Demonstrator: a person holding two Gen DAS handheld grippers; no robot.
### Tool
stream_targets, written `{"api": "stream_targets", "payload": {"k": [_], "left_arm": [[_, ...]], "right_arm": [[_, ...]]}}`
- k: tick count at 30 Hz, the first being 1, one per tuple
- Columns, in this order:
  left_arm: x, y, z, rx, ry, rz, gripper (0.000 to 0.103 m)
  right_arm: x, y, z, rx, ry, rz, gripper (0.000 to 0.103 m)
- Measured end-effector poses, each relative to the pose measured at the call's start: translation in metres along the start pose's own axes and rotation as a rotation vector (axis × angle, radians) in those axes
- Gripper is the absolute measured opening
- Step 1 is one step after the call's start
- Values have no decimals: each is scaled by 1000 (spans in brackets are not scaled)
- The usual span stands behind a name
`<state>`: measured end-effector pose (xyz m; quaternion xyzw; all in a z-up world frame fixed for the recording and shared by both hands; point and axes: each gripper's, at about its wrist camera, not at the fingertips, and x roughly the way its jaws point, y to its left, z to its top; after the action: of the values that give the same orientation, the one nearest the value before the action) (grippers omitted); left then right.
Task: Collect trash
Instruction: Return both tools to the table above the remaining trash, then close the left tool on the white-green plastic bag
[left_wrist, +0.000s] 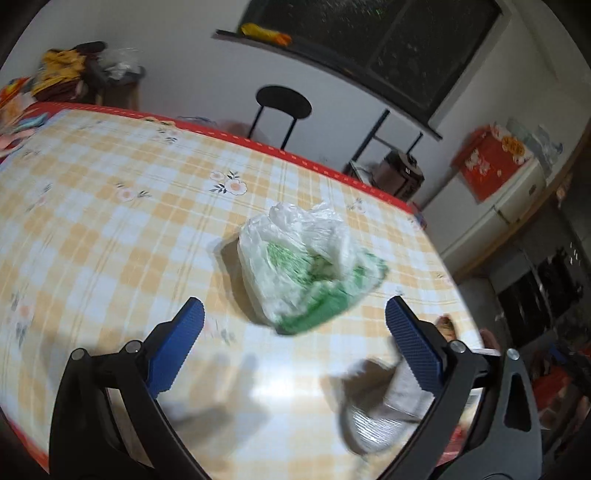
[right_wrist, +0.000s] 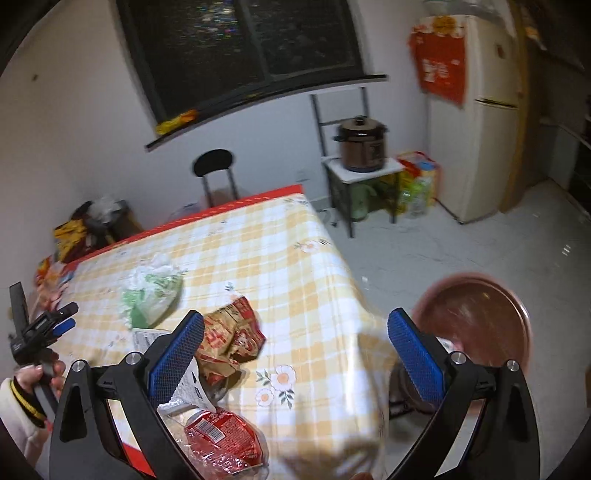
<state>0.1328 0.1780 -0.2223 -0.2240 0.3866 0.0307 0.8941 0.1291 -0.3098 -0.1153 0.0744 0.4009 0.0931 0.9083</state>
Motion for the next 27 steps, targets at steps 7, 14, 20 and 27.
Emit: {"api": "stream_targets", "payload": {"k": [7,14,20,27], "left_arm": [[86,32,19,0,103,-60,96],[132,33,28,-17,166,-135,89],[155,25,26,32,224,-136,69],[153,27,25,72,205,-116,31]], "right_arm": [[-2,20,-22,47,37,-122,98],[10,41,-26,44,71,-132,98],[54,70,-31,-8,161,-109,98],[80,89,-33,-38,203,-98,98]]}}
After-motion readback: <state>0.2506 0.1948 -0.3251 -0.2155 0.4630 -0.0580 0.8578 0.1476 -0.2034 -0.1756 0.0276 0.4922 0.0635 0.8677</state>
